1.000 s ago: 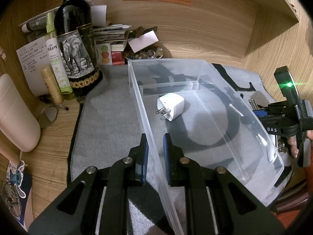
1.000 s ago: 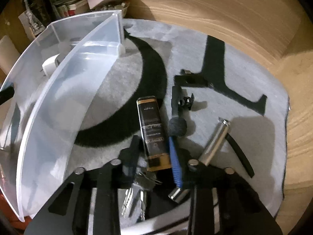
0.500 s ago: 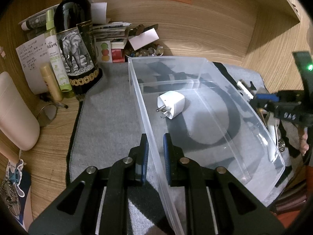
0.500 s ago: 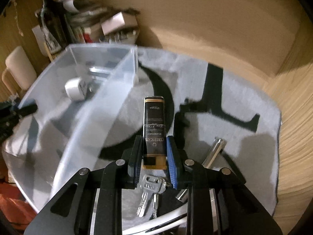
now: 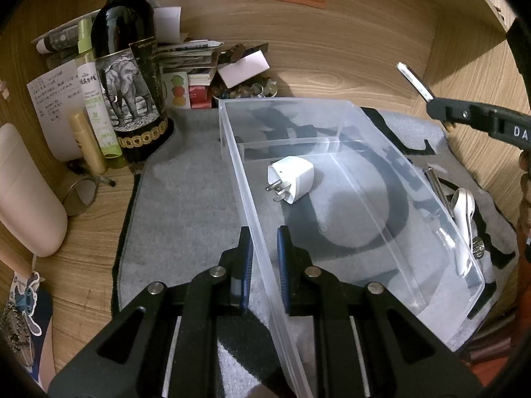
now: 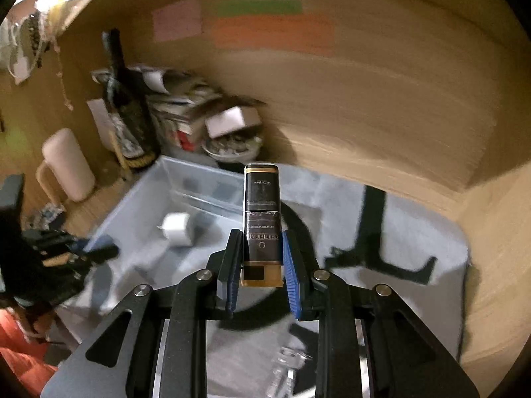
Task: Organize rigid objects
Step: 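Carry the lighter into the box and open the right tool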
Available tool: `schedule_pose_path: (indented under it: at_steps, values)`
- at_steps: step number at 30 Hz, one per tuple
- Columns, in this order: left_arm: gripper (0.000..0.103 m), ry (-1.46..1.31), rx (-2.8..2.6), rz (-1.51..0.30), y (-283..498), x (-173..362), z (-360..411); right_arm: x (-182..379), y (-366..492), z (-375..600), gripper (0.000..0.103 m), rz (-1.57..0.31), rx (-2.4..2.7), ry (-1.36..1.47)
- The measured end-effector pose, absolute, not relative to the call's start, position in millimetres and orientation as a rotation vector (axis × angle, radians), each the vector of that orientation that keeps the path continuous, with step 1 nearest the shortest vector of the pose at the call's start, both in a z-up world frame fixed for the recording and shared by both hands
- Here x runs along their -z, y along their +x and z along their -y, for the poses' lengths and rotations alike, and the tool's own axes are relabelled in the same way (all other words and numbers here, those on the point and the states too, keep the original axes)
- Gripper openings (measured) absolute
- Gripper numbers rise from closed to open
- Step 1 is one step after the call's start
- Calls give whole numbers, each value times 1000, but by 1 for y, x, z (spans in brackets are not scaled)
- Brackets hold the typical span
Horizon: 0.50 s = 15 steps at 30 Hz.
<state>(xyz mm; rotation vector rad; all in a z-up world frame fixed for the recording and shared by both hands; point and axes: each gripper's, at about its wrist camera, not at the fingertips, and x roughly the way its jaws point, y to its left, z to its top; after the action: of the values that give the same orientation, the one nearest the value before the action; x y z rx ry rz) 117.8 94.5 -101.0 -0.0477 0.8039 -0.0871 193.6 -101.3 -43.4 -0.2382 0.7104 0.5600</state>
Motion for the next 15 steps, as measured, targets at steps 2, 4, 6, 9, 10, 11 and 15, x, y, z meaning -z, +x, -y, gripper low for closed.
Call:
schedule_pose_path:
  at_steps: [2, 4, 6, 9, 10, 11, 15]
  values:
    - [14, -48, 87, -804, 118, 101, -94, 42, 193, 93, 22, -701, -586, -233]
    - [14, -47, 86, -802, 119, 100, -94, 43, 194, 85, 22, -702, -616, -235]
    - [14, -47, 86, -800, 119, 99, -94, 46, 194, 76, 22, -708, -640, -245]
    - [14, -51, 87, -799, 120, 99, -94, 54, 193, 60, 22, -729, -678, -269]
    - [14, -51, 87, -799, 120, 98, -94, 58, 193, 56, 22, -738, -687, -280]
    - [14, -51, 88, -799, 120, 98, -94, 61, 193, 53, 22, -746, -695, -288]
    - [14, -51, 88, -799, 120, 98, -94, 78, 192, 37, 22, -799, -729, -338]
